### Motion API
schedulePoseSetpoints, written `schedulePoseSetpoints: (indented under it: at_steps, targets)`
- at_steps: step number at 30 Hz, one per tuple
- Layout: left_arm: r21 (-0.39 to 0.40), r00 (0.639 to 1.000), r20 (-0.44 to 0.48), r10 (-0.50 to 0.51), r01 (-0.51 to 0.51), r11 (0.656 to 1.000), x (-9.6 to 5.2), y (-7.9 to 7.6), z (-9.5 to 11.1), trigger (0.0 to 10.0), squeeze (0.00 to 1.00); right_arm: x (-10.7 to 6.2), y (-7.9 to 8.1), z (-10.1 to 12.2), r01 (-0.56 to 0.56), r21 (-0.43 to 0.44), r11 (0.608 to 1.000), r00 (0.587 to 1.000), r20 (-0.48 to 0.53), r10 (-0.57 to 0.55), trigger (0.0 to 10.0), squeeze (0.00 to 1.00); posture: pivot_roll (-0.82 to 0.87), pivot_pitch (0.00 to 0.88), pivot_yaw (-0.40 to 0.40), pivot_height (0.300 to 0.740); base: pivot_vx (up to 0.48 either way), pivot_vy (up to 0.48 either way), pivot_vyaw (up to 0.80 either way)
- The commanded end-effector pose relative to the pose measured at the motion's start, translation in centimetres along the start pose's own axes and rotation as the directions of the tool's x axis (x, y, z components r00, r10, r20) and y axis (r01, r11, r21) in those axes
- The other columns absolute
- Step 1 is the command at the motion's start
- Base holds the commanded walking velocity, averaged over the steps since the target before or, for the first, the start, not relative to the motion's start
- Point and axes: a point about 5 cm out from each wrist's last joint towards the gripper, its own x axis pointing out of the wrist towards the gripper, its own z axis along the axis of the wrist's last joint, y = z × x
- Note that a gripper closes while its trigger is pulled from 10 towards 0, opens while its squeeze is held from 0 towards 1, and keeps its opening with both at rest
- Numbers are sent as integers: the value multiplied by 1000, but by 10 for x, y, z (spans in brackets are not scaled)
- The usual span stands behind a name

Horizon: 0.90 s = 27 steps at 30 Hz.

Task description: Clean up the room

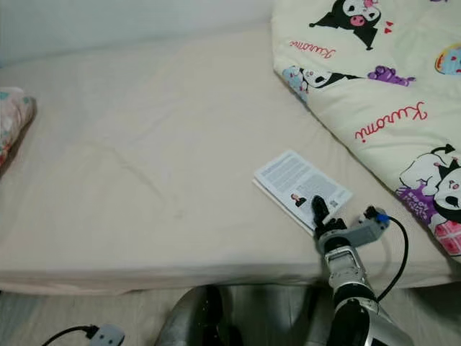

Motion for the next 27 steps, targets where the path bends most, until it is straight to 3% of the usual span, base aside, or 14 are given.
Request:
schedulePoseSetpoints:
  at_steps: [1,3,10,13,18,22,24,26,27]
  targets:
    - [12,998,-67,-4,5,1000,-8,3,-20,10000,0,-15,-20,-29,85,48,995,991,-105,-79,0,0,196,374,254,602,0,0,0]
    - [15,997,-79,2,-1,1000,-10,6,-23,10000,0,-10,-11,-23,8,36,999,996,-88,-5,0,0,195,360,256,602,0,0,0]
    - [3,998,-67,11,-11,1000,-6,5,-16,10000,0,-3,-2,-9,-53,4,999,997,-48,53,0,0,180,344,237,602,0,0,0]
    - [-9,998,-56,11,-12,1000,-2,1,-10,10000,0,-1,2,-1,-82,-9,997,996,-22,82,0,0,168,332,222,602,0,0,0]
    - [-35,999,-43,10,-11,999,6,-11,1,10000,0,4,12,14,-141,-102,985,990,3,142,0,0,112,285,174,602,0,0,0]
    - [-75,999,-41,20,-23,997,12,-19,10,10000,0,10,32,18,-253,-191,948,966,-4,257,0,0,62,237,135,602,0,0,0]
    - [-117,999,-33,34,-38,992,16,-21,17,10000,0,13,45,14,-330,-244,912,943,-37,332,0,0,26,205,111,602,0,0,0]
    - [-127,999,-31,38,-41,991,17,-22,19,10000,0,13,48,12,-347,-259,901,937,-48,347,0,0,26,205,111,602,0,0,0]
    - [-159,999,-17,49,-51,986,19,-22,26,10000,0,15,58,-1,-393,-301,869,919,-119,375,0,0,-4,170,88,602,0,0,0]
